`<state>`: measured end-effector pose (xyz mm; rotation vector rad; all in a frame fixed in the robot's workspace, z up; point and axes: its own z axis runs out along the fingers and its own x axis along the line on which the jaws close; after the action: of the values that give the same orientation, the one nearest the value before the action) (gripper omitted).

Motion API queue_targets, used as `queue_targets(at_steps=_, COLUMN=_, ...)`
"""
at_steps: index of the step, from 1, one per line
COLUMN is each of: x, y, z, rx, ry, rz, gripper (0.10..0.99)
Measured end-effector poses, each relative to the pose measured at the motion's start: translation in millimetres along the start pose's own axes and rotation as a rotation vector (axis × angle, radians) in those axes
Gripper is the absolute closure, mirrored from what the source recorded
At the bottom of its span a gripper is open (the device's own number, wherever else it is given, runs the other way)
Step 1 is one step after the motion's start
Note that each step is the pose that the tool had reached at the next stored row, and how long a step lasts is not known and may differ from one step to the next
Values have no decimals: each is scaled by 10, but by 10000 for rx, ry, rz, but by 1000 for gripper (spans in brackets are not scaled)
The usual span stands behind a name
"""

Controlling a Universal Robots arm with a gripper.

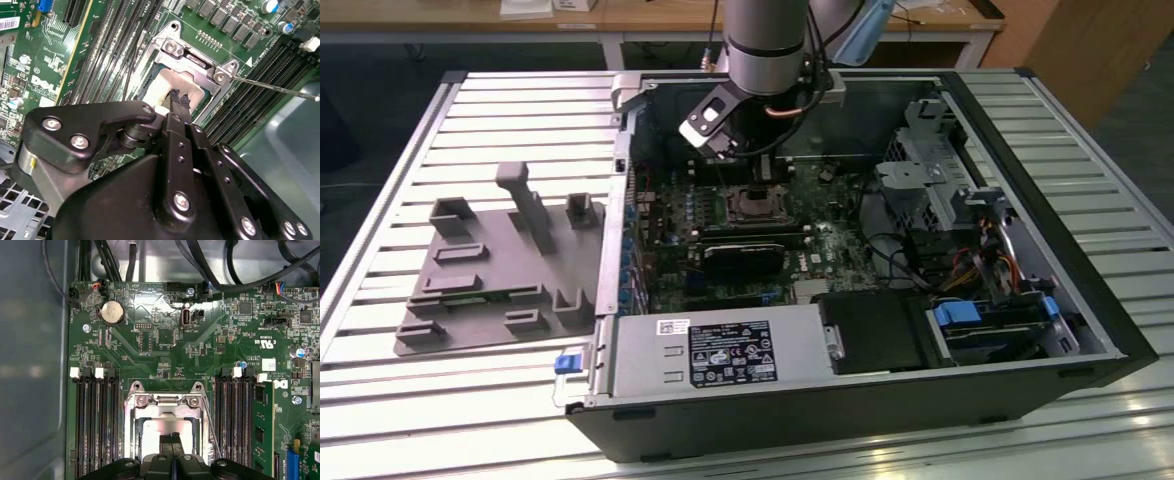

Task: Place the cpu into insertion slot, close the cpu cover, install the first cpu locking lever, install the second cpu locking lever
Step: 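Close the cpu cover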

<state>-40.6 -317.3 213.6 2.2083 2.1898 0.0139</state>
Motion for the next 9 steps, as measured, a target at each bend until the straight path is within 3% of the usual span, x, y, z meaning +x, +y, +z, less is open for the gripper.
queue_targets(at_steps=9, x=0, y=0, z=2, rx=-25, ry=44, rz=-1543, gripper=980)
